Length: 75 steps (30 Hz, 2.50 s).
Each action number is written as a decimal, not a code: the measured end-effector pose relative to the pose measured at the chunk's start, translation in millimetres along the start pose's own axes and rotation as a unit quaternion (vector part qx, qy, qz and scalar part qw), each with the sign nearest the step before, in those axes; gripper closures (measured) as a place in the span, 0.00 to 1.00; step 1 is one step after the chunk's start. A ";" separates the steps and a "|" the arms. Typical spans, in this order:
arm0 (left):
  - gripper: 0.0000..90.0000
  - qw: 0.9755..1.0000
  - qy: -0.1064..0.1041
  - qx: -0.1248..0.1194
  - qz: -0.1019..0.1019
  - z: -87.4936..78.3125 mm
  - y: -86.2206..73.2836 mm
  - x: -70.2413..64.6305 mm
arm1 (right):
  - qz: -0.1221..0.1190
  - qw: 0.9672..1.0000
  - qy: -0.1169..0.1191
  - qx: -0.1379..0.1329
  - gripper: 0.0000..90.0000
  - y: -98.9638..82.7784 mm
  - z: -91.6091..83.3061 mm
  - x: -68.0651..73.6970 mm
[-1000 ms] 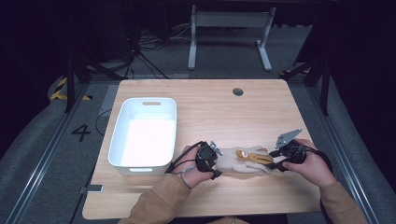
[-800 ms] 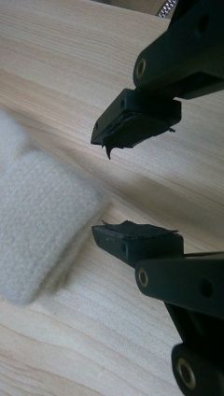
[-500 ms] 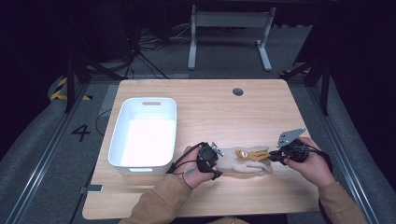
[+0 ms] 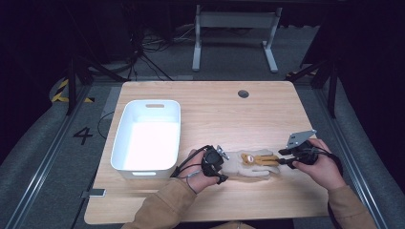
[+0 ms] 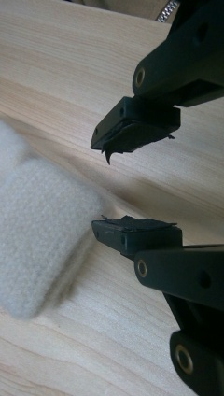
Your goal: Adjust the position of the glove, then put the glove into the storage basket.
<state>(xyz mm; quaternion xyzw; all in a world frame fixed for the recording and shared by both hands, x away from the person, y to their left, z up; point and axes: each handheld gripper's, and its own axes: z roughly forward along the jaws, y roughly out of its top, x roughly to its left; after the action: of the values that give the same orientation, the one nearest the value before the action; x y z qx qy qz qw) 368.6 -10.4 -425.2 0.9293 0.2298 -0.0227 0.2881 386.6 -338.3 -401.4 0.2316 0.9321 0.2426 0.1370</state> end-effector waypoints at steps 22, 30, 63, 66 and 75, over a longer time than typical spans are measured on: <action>0.36 0.997 0.010 -0.080 0.020 -17.8 32.3 -9.0 | 0.168 0.983 -0.024 -0.074 0.41 -39.6 -15.7 -32.2; 0.30 0.996 -0.014 -0.081 0.047 -2.3 44.7 -2.8 | 0.199 0.977 -0.027 -0.075 0.40 -57.0 -13.7 -43.0; 0.21 0.995 -0.008 -0.043 0.095 46.7 63.6 13.0 | 0.207 0.976 -0.001 -0.071 0.35 -67.1 -5.5 -48.1; 0.20 0.994 -0.007 -0.044 0.096 49.1 62.5 13.7 | 0.205 0.976 0.000 -0.067 0.35 -67.1 -4.9 -48.0; 0.18 0.994 -0.001 -0.032 0.101 55.0 60.1 11.9 | 0.211 0.976 0.005 -0.061 0.34 -67.7 -3.0 -47.7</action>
<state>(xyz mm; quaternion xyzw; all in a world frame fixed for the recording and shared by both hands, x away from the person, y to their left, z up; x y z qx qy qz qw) 410.6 -79.3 -441.5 0.9379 0.1351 0.0127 0.3191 401.6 -415.7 -426.9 0.4126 0.8465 0.3238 0.0918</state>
